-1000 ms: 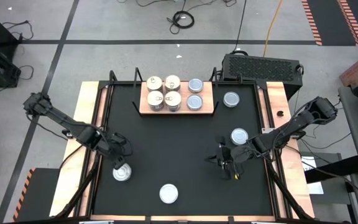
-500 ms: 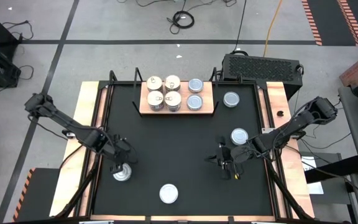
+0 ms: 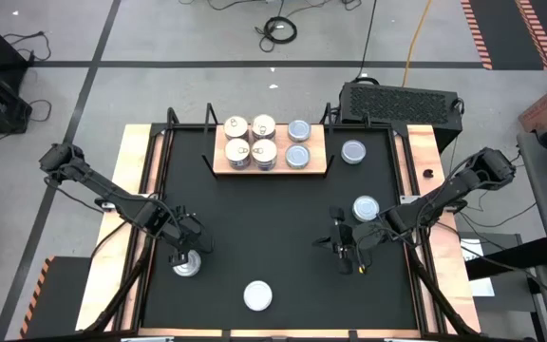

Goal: Stack canned seafood by type on shelf
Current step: Stack the green tuna can on top of the green tuna can on the shelf

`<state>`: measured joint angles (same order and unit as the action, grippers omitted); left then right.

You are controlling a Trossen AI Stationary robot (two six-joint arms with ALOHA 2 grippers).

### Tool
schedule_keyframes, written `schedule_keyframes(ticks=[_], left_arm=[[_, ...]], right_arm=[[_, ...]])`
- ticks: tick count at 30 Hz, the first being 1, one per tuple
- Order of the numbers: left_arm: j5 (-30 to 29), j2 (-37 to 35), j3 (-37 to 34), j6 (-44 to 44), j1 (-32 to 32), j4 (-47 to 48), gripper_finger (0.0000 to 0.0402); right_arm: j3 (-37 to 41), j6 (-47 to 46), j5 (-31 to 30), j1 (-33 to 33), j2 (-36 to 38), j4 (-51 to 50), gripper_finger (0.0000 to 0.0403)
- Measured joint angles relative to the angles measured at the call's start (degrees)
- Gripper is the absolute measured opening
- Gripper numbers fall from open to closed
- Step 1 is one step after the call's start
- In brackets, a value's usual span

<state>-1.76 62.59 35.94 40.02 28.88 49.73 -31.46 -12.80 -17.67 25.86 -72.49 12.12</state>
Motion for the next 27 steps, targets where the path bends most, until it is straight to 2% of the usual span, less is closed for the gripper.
schedule_keyframes(ticks=[27], left_arm=[[-0.02,0.0,0.04,-0.7,0.0,0.04,0.023]], right_arm=[[0.0,-0.02,-0.02,-0.02,0.0,0.02,0.0]])
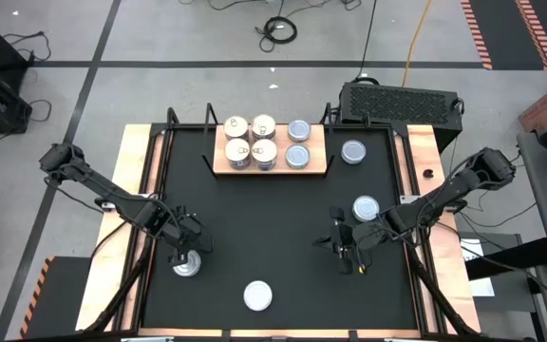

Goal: Stack canned seafood by type on shelf
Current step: Stack the green tuna can on top of the green tuna can on the shelf

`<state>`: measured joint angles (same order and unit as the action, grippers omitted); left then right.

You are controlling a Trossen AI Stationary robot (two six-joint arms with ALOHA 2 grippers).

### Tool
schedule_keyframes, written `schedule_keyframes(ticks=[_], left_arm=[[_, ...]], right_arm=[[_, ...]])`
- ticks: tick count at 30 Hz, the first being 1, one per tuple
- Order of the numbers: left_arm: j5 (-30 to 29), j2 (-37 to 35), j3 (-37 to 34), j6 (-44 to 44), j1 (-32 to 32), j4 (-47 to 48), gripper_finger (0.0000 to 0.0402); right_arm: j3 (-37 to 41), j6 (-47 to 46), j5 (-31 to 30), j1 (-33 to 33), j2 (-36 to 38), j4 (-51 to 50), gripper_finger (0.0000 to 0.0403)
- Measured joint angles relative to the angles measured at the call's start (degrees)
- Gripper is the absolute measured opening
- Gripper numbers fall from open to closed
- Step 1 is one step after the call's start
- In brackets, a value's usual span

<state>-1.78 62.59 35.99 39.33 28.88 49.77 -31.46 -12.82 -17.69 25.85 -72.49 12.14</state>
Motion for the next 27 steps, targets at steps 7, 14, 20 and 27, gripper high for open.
schedule_keyframes(ticks=[7,14,20,27], left_arm=[[1.94,1.33,0.0,-2.05,0.0,-1.79,0.023],[5.1,5.7,0.02,-3.63,0.0,-3.16,0.023],[6.89,8.49,0.2,-7.28,0.0,-3.5,0.0229],[8.8,8.79,0.24,-8.63,0.0,-3.96,0.016]], right_arm=[[0.0,-0.84,-0.76,0.02,-0.02,0.12,0.0],[0.02,-2.89,-5.73,0.0,-4.21,5.14,0.0],[0.02,-1.29,-5.51,-0.03,-6.38,7.12,0.0],[0.02,-1.29,-5.27,-0.68,-6.38,7.29,0.0]])
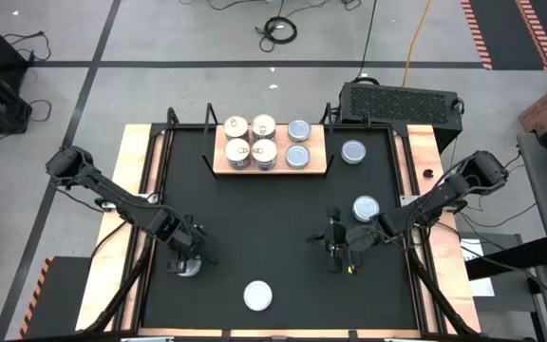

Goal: Stack canned seafood by type on shelf
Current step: Stack the green tuna can on top of the green tuna can on the shelf

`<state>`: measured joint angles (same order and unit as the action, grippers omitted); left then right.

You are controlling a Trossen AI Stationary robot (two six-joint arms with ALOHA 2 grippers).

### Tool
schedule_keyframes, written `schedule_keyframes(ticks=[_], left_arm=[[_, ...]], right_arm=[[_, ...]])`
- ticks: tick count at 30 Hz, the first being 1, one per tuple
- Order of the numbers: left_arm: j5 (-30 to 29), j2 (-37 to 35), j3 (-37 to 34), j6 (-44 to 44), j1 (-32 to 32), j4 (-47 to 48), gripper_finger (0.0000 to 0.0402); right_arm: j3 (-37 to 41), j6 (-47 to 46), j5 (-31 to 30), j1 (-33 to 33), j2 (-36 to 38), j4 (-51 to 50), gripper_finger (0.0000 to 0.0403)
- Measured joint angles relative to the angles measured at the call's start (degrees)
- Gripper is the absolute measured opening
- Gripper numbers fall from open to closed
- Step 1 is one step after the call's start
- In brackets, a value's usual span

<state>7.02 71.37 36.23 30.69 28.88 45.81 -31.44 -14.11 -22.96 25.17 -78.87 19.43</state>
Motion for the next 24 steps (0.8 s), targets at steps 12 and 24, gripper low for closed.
schedule_keyframes(ticks=[12,24], left_arm=[[3.79,0.04,-0.16,-1.47,0.0,-1.43,0.0006],[3.59,0.15,3.6,-1.02,-4.84,-10.04,0.0001]], right_arm=[[0.0,0.04,0.61,-0.35,0.0,-0.01,0.0],[0.0,0.26,0.63,-0.35,0.0,-0.94,0.0]])
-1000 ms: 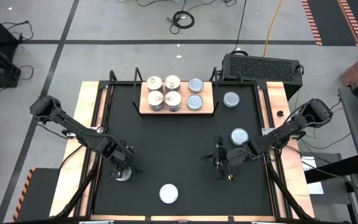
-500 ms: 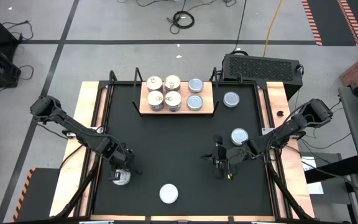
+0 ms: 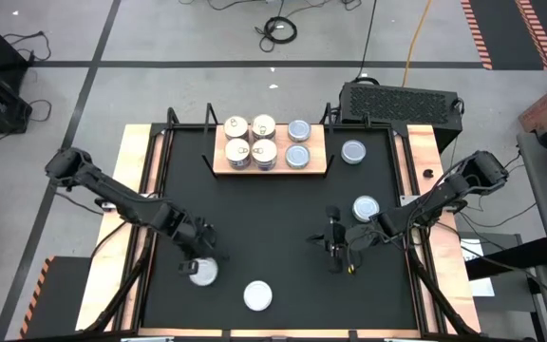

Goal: Stack canned seafood by type on shelf
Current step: Stack the green tuna can on top of the green tuna can on the shelf

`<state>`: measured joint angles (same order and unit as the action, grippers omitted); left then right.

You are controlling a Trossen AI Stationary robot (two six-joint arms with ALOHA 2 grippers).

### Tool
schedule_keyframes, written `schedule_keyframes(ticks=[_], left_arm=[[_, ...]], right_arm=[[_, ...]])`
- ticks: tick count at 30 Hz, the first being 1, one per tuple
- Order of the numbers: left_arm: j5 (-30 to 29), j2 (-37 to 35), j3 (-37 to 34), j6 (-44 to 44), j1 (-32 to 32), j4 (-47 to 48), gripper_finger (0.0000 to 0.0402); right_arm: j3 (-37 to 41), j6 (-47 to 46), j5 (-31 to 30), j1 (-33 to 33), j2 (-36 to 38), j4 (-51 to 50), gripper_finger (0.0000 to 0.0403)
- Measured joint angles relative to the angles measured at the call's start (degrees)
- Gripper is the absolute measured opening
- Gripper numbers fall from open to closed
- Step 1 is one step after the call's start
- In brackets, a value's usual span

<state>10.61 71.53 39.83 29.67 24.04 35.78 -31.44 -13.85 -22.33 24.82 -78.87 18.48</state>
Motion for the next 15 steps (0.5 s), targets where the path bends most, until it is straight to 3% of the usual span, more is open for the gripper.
schedule_keyframes(ticks=[12,15], left_arm=[[-0.41,0.81,0.9,-4.44,-9.48,-2.37,0.0],[4.2,0.66,0.9,-0.66,-11.07,-2.19,0.0]], right_arm=[[0.0,-0.33,0.23,0.0,0.0,-4.33,0.0],[0.0,-0.4,0.23,0.0,0.0,-4.53,0.0]])
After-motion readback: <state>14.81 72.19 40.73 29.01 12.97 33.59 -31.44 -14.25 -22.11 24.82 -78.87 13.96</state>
